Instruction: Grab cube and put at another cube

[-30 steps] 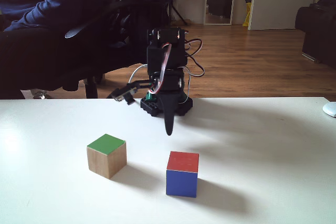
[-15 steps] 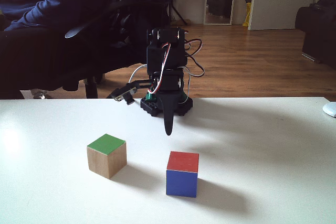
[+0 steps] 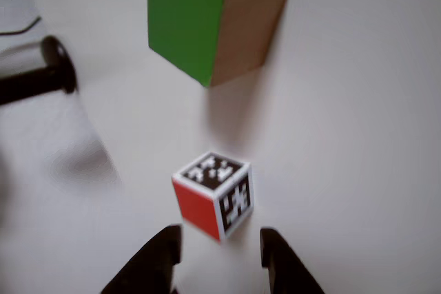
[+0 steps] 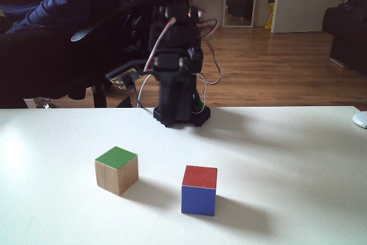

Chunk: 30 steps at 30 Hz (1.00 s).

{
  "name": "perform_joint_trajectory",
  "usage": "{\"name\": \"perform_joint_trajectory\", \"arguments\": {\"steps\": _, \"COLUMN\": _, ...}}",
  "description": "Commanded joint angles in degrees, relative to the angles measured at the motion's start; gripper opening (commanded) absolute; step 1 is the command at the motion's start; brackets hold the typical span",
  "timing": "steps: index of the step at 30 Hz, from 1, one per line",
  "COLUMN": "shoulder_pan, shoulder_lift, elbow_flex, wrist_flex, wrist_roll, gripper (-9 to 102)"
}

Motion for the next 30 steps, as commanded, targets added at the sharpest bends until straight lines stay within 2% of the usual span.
{"name": "perform_joint_trajectory", "arguments": {"steps": 1, "shoulder_pan": 5.10, "shoulder_lift": -14.77, "elbow_flex": -11.07, "wrist_flex": -1.93, "wrist_roll": 1.76, "gripper": 23}}
{"name": "perform_joint_trajectory", "arguments": {"steps": 11, "shoulder_pan": 12.74, "shoulder_lift": -38.32, "elbow_flex": -26.72, "wrist_flex": -1.23, "wrist_roll": 0.44, "gripper": 33}}
{"name": "perform_joint_trajectory", "arguments": {"steps": 20, "shoulder_pan": 15.03, "shoulder_lift": -43.95, "elbow_flex": -29.18, "wrist_flex": -2.37, "wrist_roll": -1.05, "gripper": 37}}
{"name": "perform_joint_trajectory", "arguments": {"steps": 30, "shoulder_pan": 14.24, "shoulder_lift": -57.74, "elbow_flex": -33.66, "wrist_flex": -4.31, "wrist_roll": -0.97, "gripper": 42}}
